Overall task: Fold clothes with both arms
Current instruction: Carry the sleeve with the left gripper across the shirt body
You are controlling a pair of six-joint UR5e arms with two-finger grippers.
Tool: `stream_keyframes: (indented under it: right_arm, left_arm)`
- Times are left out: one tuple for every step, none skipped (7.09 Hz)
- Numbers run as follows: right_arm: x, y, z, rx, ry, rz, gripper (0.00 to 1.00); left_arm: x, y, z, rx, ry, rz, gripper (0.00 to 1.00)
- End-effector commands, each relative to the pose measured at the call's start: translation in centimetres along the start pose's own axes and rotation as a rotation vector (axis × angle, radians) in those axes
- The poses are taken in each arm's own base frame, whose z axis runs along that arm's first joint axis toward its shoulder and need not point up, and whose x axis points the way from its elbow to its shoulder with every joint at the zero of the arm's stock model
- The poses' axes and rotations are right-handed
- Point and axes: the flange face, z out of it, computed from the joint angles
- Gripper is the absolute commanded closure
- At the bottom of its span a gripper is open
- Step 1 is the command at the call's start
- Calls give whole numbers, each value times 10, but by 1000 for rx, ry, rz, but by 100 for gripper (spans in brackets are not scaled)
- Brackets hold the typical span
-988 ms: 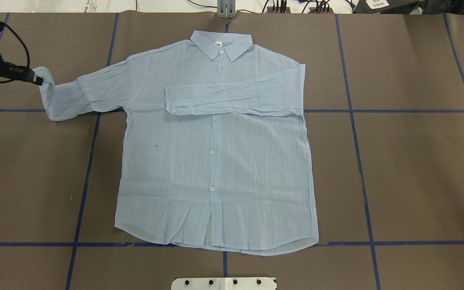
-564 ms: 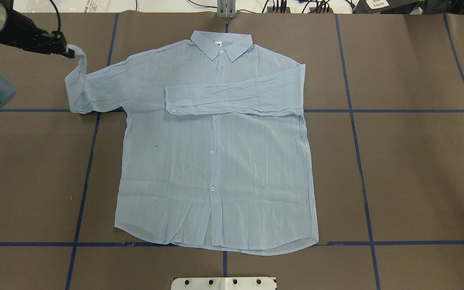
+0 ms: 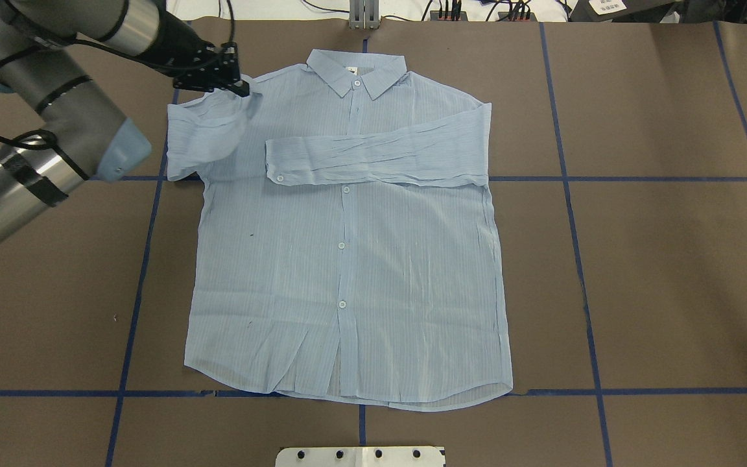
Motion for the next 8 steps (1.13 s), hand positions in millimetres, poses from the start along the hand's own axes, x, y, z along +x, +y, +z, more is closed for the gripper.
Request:
stream_keyframes:
  right_arm:
    - [1, 0, 1, -2, -1, 2, 0]
    - [1, 0, 1, -1, 1, 2, 0]
    - [1, 0, 1, -1, 2, 2, 0]
    - [2, 0, 2, -3, 3, 4, 0]
    - [4, -1, 4, -7, 3, 9, 0]
    - [5, -3, 5, -7, 3, 9, 0]
    - [3, -4, 3, -2, 3, 31, 0]
    - [-4, -8, -2, 14, -3, 92, 0]
  left_arm:
    - [88, 51, 60, -14, 54, 2, 100]
    - [122, 86, 86, -35, 76, 31, 100]
    - [135, 116, 117, -45, 68, 40, 100]
    - [147, 142, 148, -58, 54, 47, 90]
    - [145, 169, 171, -80, 55, 62, 1]
    - [153, 189, 182, -49, 59, 79, 0]
    - [159, 194, 180, -78, 66, 98, 0]
    - [155, 200, 181, -148, 63, 105, 0]
